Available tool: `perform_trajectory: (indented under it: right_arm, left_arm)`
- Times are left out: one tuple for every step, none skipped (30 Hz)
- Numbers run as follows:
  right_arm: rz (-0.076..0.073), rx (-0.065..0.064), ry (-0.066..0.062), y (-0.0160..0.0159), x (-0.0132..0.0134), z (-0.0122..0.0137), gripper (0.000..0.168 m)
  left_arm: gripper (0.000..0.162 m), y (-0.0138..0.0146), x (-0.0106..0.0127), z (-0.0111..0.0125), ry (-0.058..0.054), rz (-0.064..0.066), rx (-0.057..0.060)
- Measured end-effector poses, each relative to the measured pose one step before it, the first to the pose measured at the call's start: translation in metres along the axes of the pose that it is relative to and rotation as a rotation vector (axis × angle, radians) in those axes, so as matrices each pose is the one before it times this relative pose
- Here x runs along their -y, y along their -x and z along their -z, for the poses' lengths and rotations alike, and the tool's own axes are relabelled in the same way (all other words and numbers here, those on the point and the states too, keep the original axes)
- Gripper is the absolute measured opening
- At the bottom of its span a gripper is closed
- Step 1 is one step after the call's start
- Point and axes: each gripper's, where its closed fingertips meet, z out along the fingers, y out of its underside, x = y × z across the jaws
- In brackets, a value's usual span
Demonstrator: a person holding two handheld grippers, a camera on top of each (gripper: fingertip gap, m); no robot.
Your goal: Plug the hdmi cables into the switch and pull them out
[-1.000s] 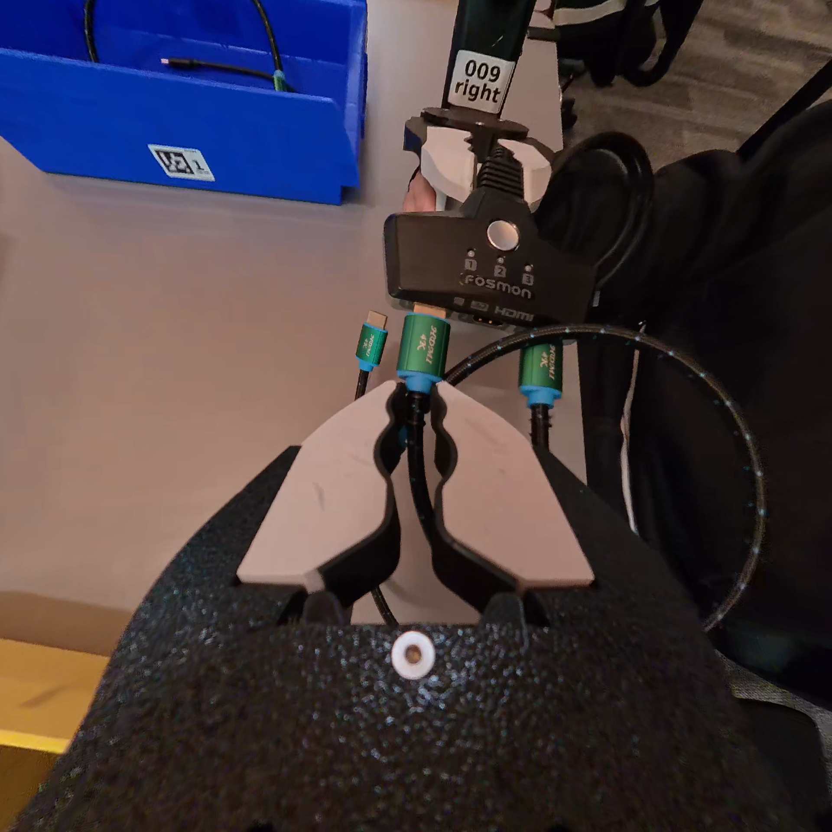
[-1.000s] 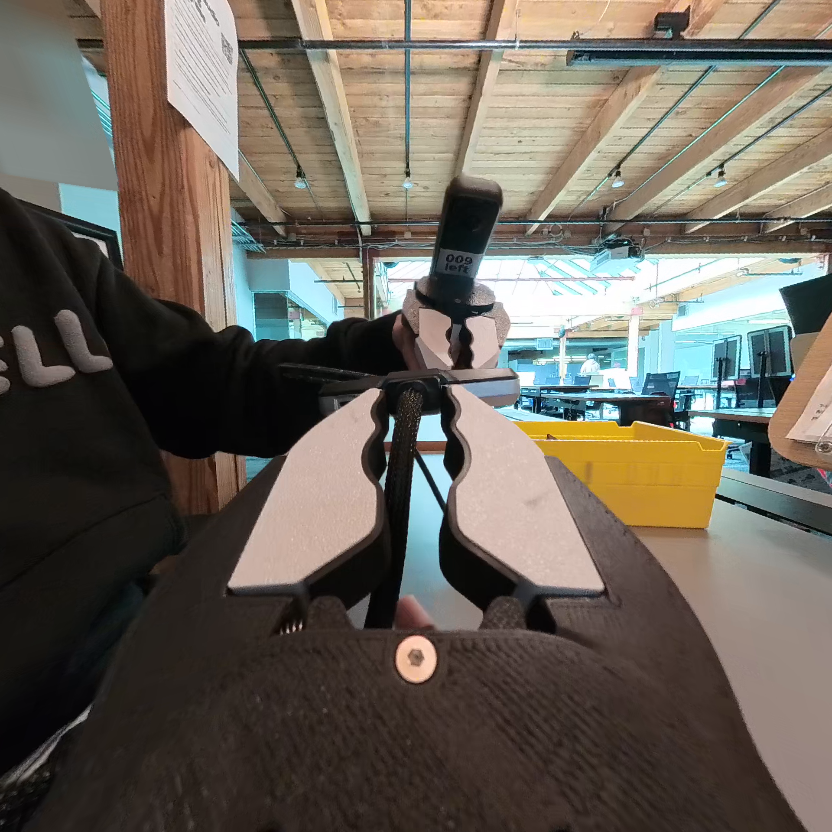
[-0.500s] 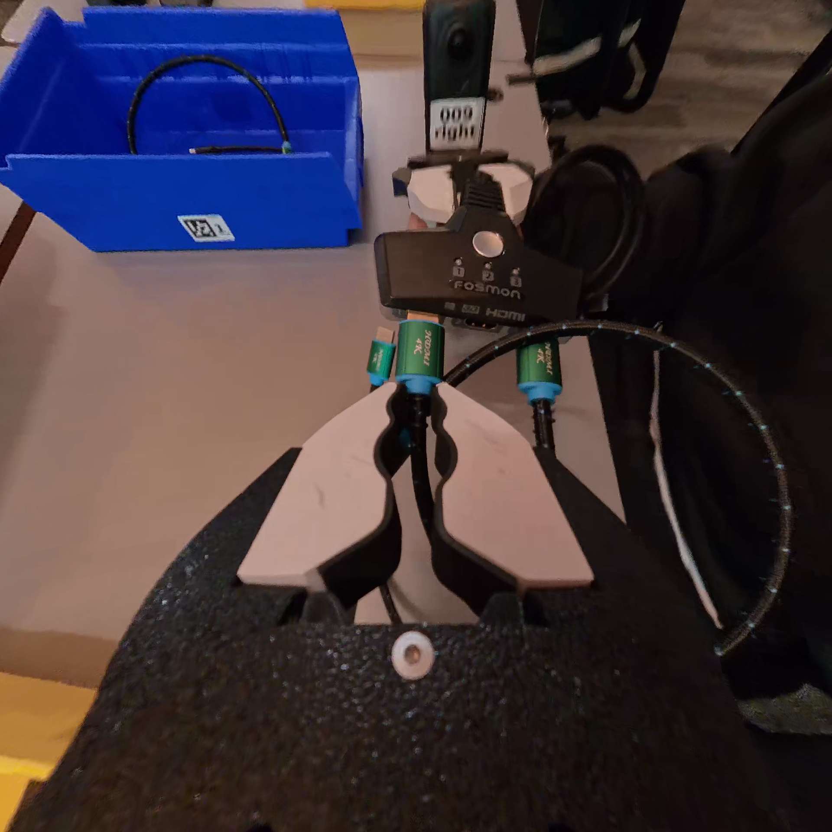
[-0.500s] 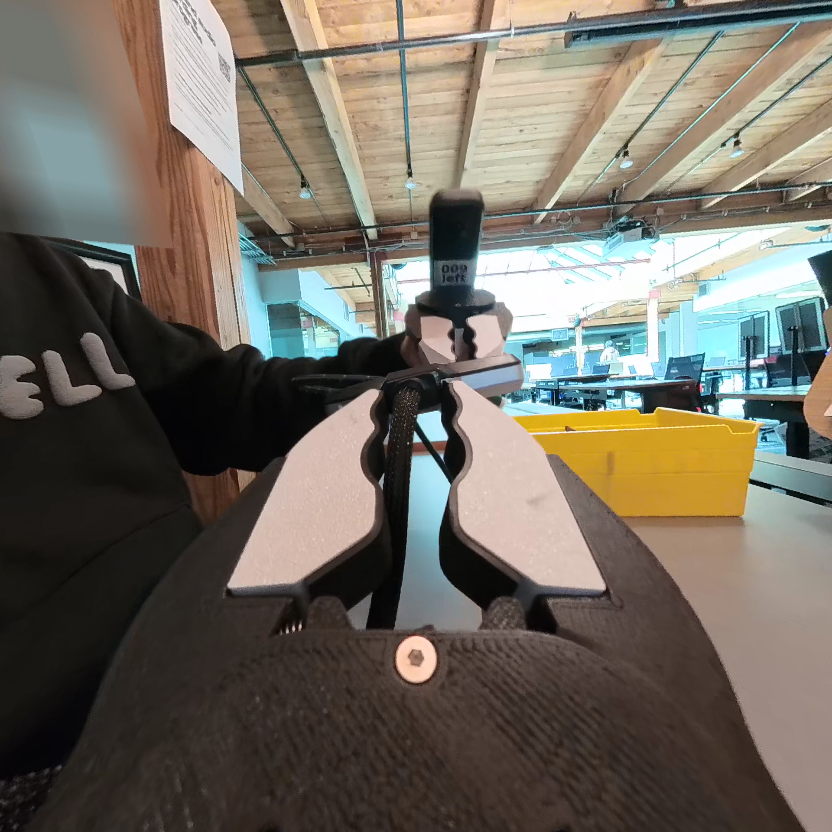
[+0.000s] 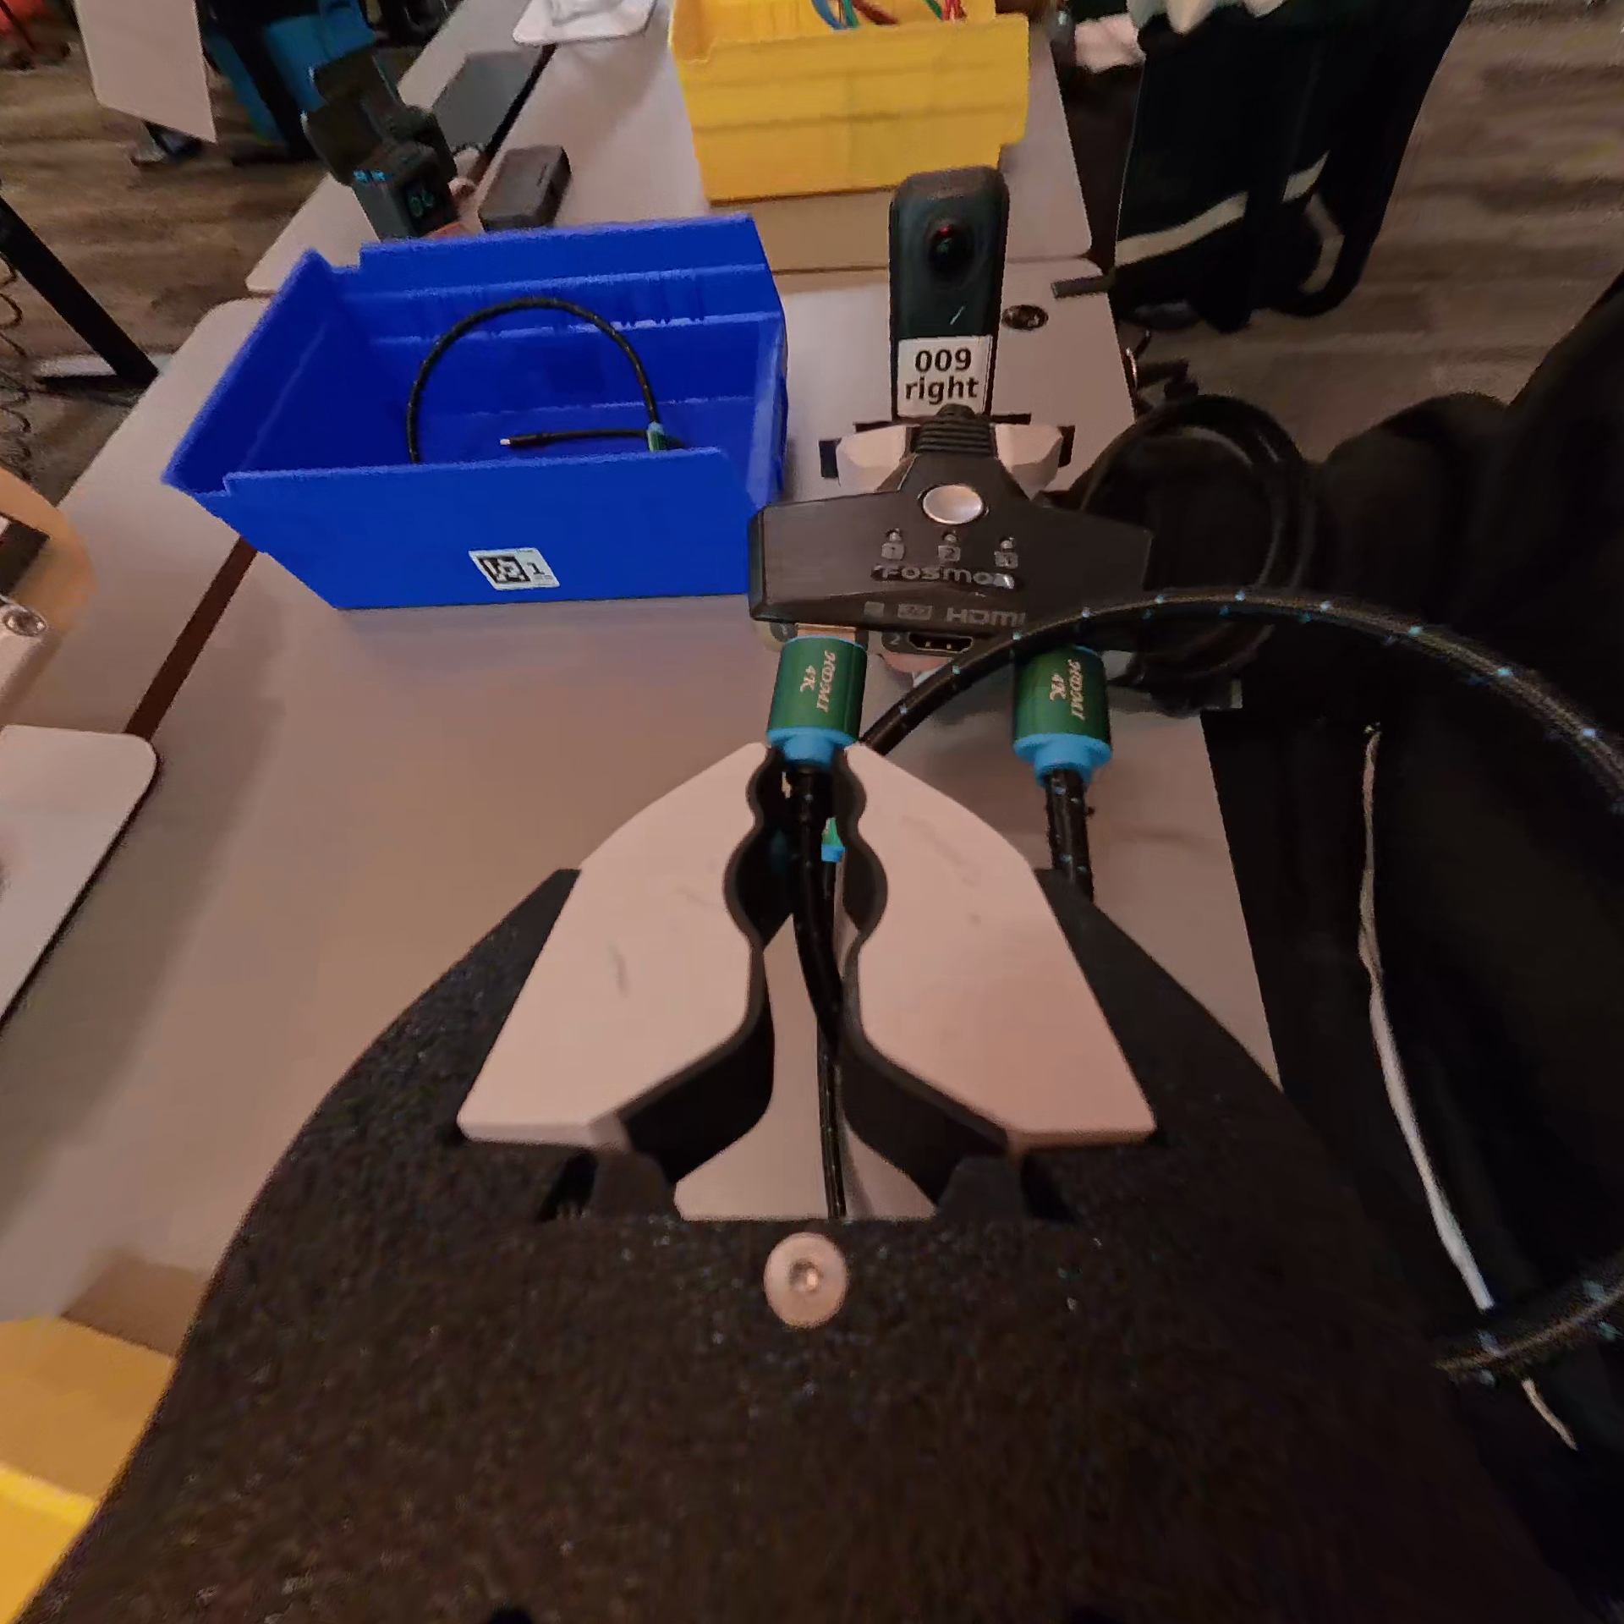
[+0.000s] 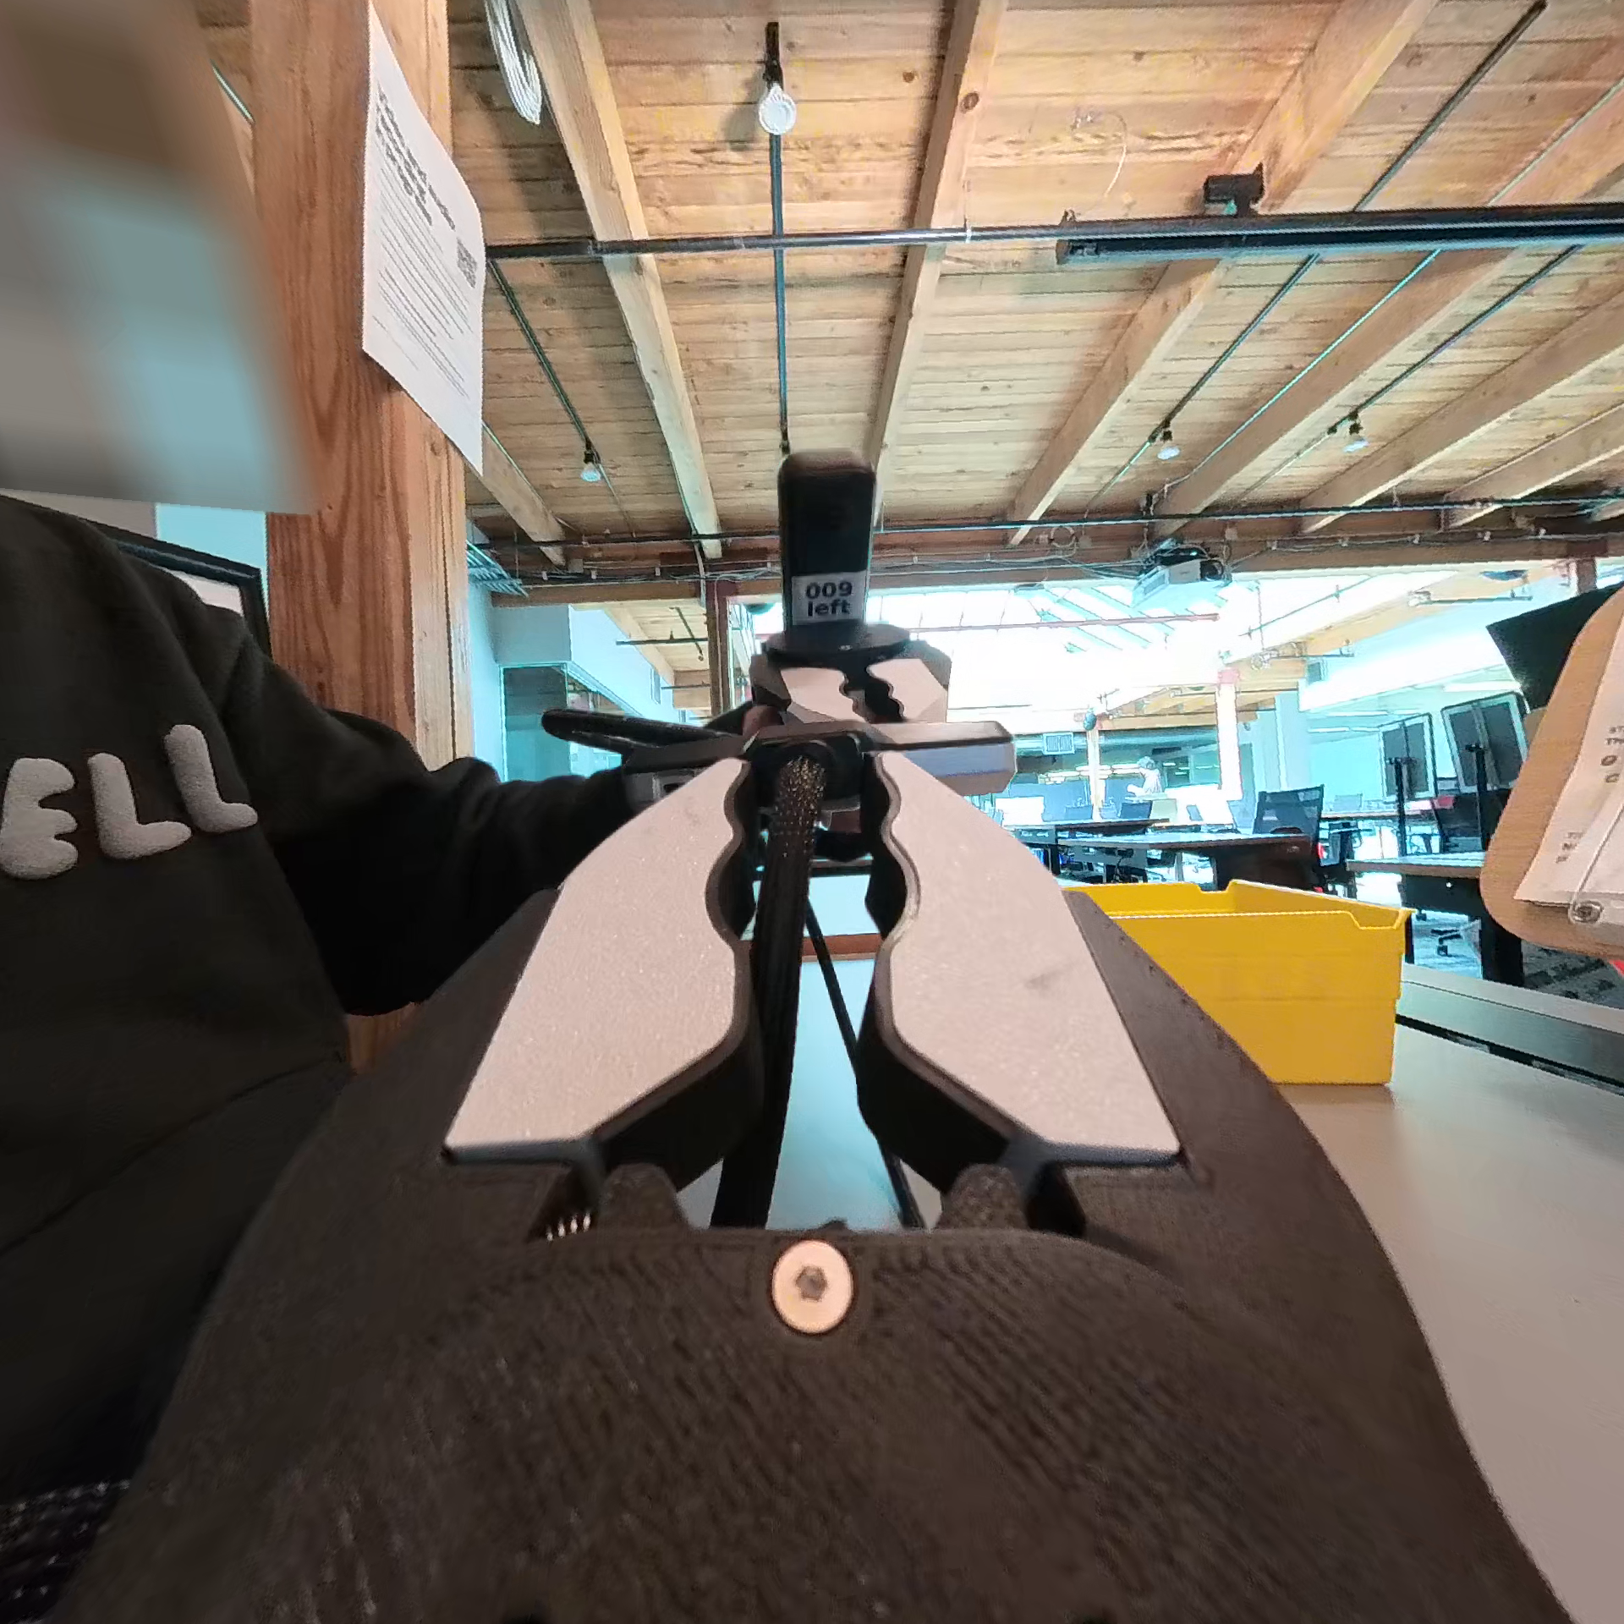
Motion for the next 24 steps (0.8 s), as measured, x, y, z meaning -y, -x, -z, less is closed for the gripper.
perform_trajectory:
  right_arm:
    - [0.0082, -0.0013, 0.0067, 0.00014, -0.00090, -0.00052, 0.023]
    - [0.0061, 0.0002, 0.0061, 0.00031, -0.00111, -0.00068, 0.023]
    - [0.0002, 0.0042, 0.0036, 0.00063, -0.00079, -0.00056, 0.023]
    - [0.0010, 0.0030, 0.0011, 0.00044, -0.00031, -0.00033, 0.023]
    - [0.0037, 0.0025, 0.0025, 0.00034, -0.00026, -0.00006, 0.023]
    - [0.0012, 0.0025, -0.0033, 0.00041, 0.00066, 0.00028, 0.023]
    - [-0.0030, 0.0038, 0.0004, 0.00048, -0.00015, -0.00014, 0.023]
    - [-0.0059, 0.0022, 0.0004, 0.00043, -0.00063, -0.00067, 0.023]
    - [-0.0064, 0.0033, -0.0006, 0.00044, -0.00081, -0.00068, 0.023]
    - [0.0011, -0.0008, 0.0125, 0.00029, -0.00204, -0.00040, 0.023]
    - [0.0097, -0.0056, 0.0249, -0.00031, -0.00327, -0.00003, 0.023]
    - [0.0027, -0.0039, 0.0080, -0.00033, -0.00143, -0.00004, 0.023]
    - [-0.0083, -0.0034, -0.0133, -0.00060, 0.00132, 0.00045, 0.023]
    - [-0.0138, -0.0008, -0.0170, -0.00079, 0.00209, 0.00053, 0.023]
    - [-0.0101, 0.0021, -0.0093, -0.00023, 0.00084, 0.00012, 0.023]
    - [-0.0041, -0.0006, 0.0077, -0.00022, -0.00156, -0.00031, 0.023]
    - [-0.0071, 0.0037, 0.0085, 0.00060, -0.00186, -0.00021, 0.024]
    - [-0.0121, 0.0119, -0.0046, 0.00153, 0.00020, 0.00004, 0.024]
    - [-0.0060, 0.0157, -0.0152, 0.00253, 0.00219, -0.00017, 0.024]
    - [-0.0055, 0.0102, -0.0134, 0.00136, 0.00202, -0.00021, 0.024]
    - [-0.0075, 0.0048, -0.0048, 0.00033, 0.00057, 0.00018, 0.024]
    - [-0.0010, 0.0065, -0.0005, 0.00078, 0.00000, 0.00021, 0.024]
    - [-0.0006, 0.0130, -0.0081, 0.00212, 0.00141, -0.00001, 0.024]
    - [-0.0057, 0.0139, -0.0129, 0.00188, 0.00174, 0.00001, 0.024]
  left_arm:
    - [0.010, -0.00021, -0.00129, 0.00045, 0.0208, 0.0120, -0.0015]
    - [0.010, -0.00004, -0.00158, 0.00049, 0.0187, 0.0146, -0.0008]
    - [0.010, -0.00063, -0.00146, 0.00052, 0.0147, 0.0136, -0.0031]
    - [0.010, -0.00086, -0.00137, 0.00039, 0.0106, 0.0127, -0.0041]
    - [0.010, -0.00093, -0.00191, 0.00045, 0.0125, 0.0151, -0.0046]
    - [0.010, -0.00050, -0.00229, 0.00082, 0.0145, 0.0187, -0.0063]
    - [0.011, -0.00037, -0.00119, 0.00095, 0.0046, 0.0225, -0.0083]
    - [0.011, -0.00020, -0.00038, 0.00040, -0.0024, 0.0258, -0.0099]
    - [0.009, -0.00080, -0.00217, -0.00094, 0.0093, 0.0264, -0.0149]
    - [0.008, -0.00007, -0.00390, -0.00163, 0.0219, 0.0156, -0.0078]
    - [0.008, 0.00229, -0.00312, -0.00107, 0.0093, -0.0051, 0.0133]
    - [0.008, 0.00234, -0.00049, -0.00048, -0.0165, -0.0103, 0.0163]
    - [0.008, 0.00115, 0.00331, 0.00063, -0.0457, 0.0047, 0.0057]
    - [0.007, -0.00011, 0.00618, 0.00175, -0.0651, 0.0123, -0.0052]
    - [0.007, -0.00079, 0.00475, 0.00152, -0.0487, 0.0058, -0.0099]
    - [0.007, 0.00009, -0.00034, 0.00033, -0.0089, -0.0097, -0.0013]
    - [0.007, 0.00017, -0.00261, -0.00005, 0.0098, -0.0186, 0.0016]
    - [0.007, -0.00161, -0.00086, 0.00019, -0.0026, -0.0116, -0.0129]
    - [0.008, -0.00303, 0.00212, 0.00047, -0.0216, 0.0040, -0.0289]
    - [0.008, -0.00267, 0.00317, 0.00046, -0.0268, 0.0109, -0.0295]
    - [0.007, -0.00127, 0.00142, -0.00005, -0.0111, 0.0043, -0.0178]
    - [0.007, -0.00090, 0.00023, -0.00021, -0.0010, -0.0051, -0.0117]
    - [0.007, -0.00229, 0.00114, -0.00020, -0.0052, -0.0043, -0.0188]
    - [0.007, -0.00282, 0.00235, -0.00010, -0.0123, 0.0031, -0.0236]
